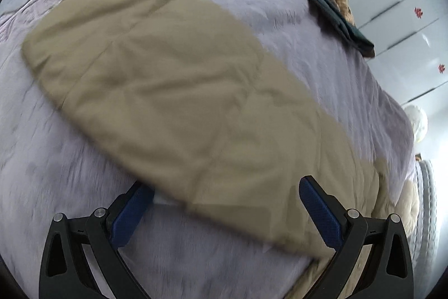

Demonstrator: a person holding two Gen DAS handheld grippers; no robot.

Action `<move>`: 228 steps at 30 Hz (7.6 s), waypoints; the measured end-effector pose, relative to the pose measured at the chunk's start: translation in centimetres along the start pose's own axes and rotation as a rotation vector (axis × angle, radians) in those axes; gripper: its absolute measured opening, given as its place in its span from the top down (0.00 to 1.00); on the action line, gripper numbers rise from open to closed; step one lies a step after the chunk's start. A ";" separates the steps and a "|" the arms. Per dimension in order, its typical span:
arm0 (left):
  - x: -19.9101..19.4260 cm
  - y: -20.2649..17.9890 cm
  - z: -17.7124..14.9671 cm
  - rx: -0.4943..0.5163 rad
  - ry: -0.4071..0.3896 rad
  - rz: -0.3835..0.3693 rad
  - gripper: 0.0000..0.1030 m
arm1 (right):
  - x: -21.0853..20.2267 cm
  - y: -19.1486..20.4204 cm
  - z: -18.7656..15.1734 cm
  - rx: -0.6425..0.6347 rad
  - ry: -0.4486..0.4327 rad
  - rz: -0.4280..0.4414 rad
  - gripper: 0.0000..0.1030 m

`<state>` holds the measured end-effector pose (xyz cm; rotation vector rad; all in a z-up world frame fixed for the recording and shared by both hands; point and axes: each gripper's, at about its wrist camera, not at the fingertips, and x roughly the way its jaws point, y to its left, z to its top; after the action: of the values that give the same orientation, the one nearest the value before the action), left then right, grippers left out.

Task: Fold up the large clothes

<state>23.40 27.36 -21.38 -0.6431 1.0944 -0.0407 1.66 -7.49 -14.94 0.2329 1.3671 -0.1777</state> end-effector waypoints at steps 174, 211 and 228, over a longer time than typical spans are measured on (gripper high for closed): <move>-5.1 -32.1 -28.3 0.955 0.235 0.015 0.02 | -6.6 -36.2 -10.6 0.803 -0.280 0.095 0.25; -2.3 -36.7 -32.3 0.920 0.325 0.069 0.00 | -3.2 -62.4 -9.2 1.459 -0.586 0.514 0.48; -4.0 -36.1 -24.5 0.868 0.155 0.047 0.00 | -10.2 -52.5 1.2 0.986 -0.675 0.702 0.94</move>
<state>11.05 -12.22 -7.27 0.1700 1.1119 -0.5032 -12.89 -58.47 -7.91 1.3232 0.3789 -0.2930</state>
